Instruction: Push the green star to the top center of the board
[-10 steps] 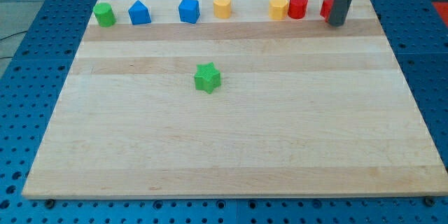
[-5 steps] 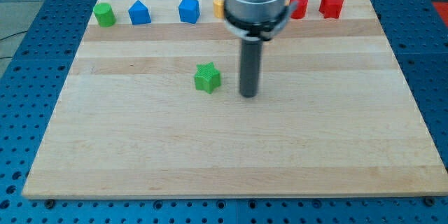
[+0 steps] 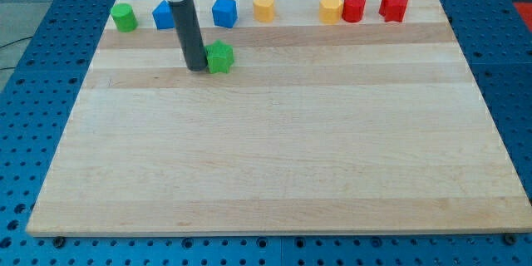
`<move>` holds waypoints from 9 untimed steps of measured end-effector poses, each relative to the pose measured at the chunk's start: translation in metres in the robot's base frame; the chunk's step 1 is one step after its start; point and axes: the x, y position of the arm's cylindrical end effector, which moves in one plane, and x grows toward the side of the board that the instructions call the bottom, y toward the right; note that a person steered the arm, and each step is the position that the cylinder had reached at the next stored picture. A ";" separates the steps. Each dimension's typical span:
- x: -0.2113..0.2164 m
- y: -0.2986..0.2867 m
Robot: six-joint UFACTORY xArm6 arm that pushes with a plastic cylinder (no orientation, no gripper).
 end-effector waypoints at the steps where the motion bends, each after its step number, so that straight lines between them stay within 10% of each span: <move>1: -0.003 0.039; 6: -0.039 0.149; 9: -0.091 0.121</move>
